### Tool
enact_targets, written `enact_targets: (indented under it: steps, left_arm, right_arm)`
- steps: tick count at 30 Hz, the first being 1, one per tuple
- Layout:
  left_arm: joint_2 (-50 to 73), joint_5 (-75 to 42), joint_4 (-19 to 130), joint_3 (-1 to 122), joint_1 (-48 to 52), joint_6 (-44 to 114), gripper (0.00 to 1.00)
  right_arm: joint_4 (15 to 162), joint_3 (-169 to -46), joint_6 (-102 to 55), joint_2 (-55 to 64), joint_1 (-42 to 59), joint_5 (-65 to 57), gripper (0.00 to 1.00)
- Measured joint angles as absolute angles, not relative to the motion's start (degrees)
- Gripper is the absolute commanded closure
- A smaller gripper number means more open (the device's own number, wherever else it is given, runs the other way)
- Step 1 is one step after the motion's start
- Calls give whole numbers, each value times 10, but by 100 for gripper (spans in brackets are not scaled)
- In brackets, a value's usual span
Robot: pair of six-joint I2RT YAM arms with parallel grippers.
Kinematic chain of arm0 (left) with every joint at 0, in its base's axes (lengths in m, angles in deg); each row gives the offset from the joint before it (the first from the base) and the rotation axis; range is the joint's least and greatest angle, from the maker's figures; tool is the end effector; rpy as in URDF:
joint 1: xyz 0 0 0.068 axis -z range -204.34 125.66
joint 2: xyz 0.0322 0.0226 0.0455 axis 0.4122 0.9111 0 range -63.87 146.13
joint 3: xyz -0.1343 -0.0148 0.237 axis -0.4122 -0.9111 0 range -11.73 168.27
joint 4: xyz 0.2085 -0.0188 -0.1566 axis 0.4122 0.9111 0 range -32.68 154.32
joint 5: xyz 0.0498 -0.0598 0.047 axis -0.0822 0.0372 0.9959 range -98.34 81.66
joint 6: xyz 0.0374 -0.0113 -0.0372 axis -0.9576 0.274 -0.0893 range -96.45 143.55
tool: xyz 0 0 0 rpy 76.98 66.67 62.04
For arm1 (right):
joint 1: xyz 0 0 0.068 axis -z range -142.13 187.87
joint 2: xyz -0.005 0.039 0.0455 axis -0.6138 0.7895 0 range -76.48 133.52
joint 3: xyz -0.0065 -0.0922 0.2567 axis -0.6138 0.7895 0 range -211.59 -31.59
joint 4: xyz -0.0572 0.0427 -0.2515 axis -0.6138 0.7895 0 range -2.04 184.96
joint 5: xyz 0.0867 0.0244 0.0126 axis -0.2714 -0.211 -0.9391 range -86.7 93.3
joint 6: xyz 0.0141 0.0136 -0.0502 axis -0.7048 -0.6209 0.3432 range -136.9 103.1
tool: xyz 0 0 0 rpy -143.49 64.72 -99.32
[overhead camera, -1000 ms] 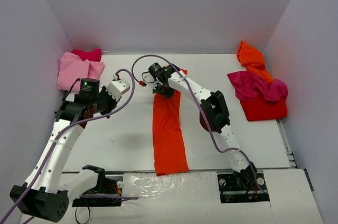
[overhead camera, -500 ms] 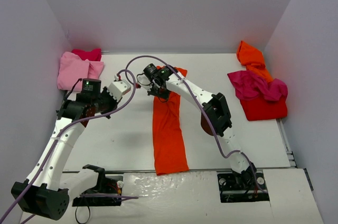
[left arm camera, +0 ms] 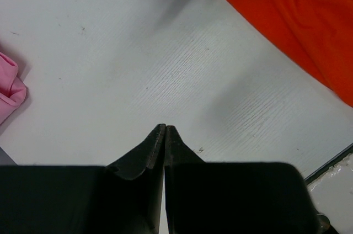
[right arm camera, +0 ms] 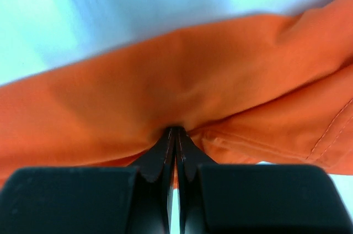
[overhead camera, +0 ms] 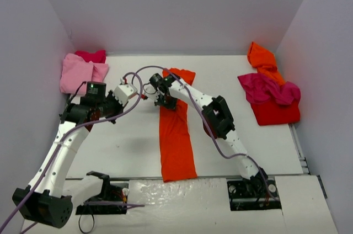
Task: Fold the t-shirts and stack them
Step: Rotate the tshirt 90 degrees
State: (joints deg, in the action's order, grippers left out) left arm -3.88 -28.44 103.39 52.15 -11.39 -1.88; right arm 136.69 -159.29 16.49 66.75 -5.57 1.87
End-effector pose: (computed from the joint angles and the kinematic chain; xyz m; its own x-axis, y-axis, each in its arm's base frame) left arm 0.1998 -0.0587 0.3464 -0.3941 0.5044 -0.7683 0.6952 0.7104 0.1097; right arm 0.3852 0.3658 0.1651 -0.1636 -0.9125 -0.3750 -0.9404 0.2591 -0.2203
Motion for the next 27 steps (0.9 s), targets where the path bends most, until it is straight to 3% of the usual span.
enact_targets:
  steps: [6,15,19,21,23,27]
  left_arm:
    - [-32,-284,1034,522,-114,-20,100]
    - [-22,-284,1033,522,-117,-22,100]
    - [-13,-284,1033,522,-117,-24,100]
    - [-10,-283,1033,522,-117,-25,100]
    - [-9,-279,1031,522,-117,-25,99]
    - [-9,-277,1026,522,-117,-27,96]
  right_arm:
    - [1355,-1646,168,703,-53,64,100]
    - [1202,-1690,210,775,-45,287,99]
    - [1136,-1690,229,794,-41,349,86]
    - [1111,-1690,236,799,-39,369,59]
    - [1088,-1690,242,799,-38,393,44]
    - [1059,-1684,239,791,-37,411,36]
